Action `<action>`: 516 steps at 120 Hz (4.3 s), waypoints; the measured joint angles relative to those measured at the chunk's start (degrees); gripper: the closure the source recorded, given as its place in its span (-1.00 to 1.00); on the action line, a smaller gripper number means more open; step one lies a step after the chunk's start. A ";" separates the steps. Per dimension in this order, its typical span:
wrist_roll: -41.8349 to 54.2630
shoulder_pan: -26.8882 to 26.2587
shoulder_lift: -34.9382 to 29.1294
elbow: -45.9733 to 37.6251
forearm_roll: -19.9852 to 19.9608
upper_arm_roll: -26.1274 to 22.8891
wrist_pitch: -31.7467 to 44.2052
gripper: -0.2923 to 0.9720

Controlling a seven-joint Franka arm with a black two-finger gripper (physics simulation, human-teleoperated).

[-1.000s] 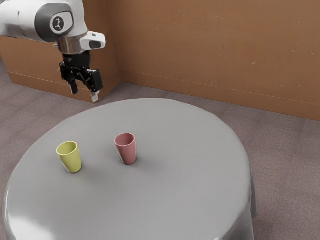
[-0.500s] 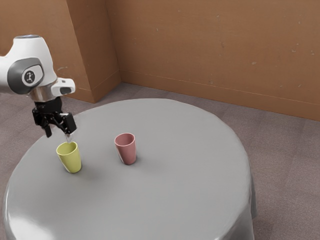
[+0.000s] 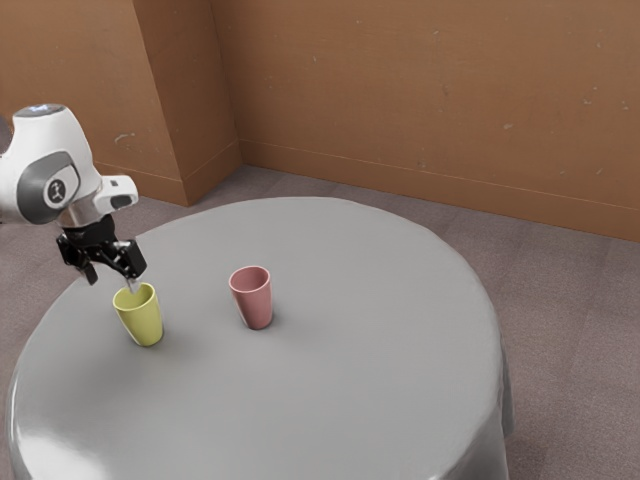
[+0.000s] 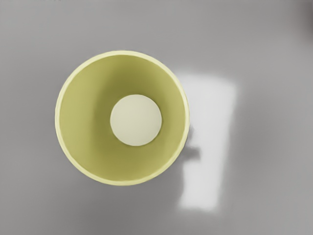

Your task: Place the left cup onto the right cup

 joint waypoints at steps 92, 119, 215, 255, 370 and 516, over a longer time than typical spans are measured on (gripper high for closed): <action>0.30 -1.26 10.27 1.60 -5.23 -0.17 8.61 -0.51; 0.38 -2.01 12.07 1.71 -6.16 -0.18 9.73 -0.51; 0.30 -2.22 14.79 1.75 -6.97 -0.09 12.88 0.06; -0.02 -2.27 14.55 1.51 -7.38 -0.10 12.67 0.61; -6.26 -7.18 8.22 13.96 -0.57 -2.47 -2.60 0.70; -14.70 -10.06 15.83 27.34 0.98 -10.47 -10.84 0.70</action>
